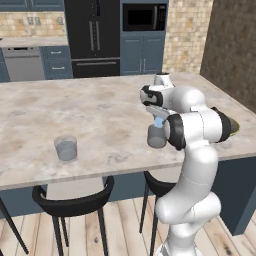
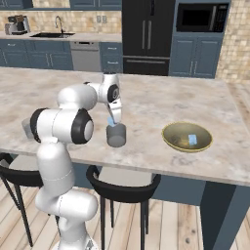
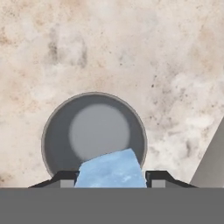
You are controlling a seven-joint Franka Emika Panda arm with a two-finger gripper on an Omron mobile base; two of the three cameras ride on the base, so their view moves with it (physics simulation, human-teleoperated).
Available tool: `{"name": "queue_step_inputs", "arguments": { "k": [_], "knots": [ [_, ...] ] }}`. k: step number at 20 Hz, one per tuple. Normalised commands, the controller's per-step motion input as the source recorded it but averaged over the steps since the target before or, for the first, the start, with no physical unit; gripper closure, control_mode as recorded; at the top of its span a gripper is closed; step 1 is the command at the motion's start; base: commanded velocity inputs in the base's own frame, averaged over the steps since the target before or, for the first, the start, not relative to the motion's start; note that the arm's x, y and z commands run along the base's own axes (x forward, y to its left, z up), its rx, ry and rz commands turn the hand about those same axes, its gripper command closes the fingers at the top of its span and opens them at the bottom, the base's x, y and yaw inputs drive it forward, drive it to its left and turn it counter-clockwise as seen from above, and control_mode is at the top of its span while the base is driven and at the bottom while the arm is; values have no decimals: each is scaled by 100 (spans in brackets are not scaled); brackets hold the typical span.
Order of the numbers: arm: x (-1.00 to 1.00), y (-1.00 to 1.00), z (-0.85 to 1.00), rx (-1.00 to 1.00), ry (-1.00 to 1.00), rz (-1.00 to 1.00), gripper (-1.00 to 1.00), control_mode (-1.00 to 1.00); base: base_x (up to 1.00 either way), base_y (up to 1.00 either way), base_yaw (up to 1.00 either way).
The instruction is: There are four ice cubes in the ice bowl. Place two ice cubes in each glass of water.
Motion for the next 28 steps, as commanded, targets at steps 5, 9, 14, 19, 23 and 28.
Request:
{"name": "queue_step_inputs", "arguments": {
  "k": [5,9,14,19,23,28],
  "knots": [
    [1,-1,-17,1,0,0,100,-100,0,0,0],
    [10,0,-26,1,0,0,100,-100,0,0,0],
    [13,0,-5,0,0,0,100,-100,0,0,0],
    [13,0,0,0,0,0,100,-100,0,0,0],
    [6,0,-8,0,0,0,100,-100,0,0,0],
    [0,-1,-21,0,0,0,100,-100,0,0,0]
  ]
}}
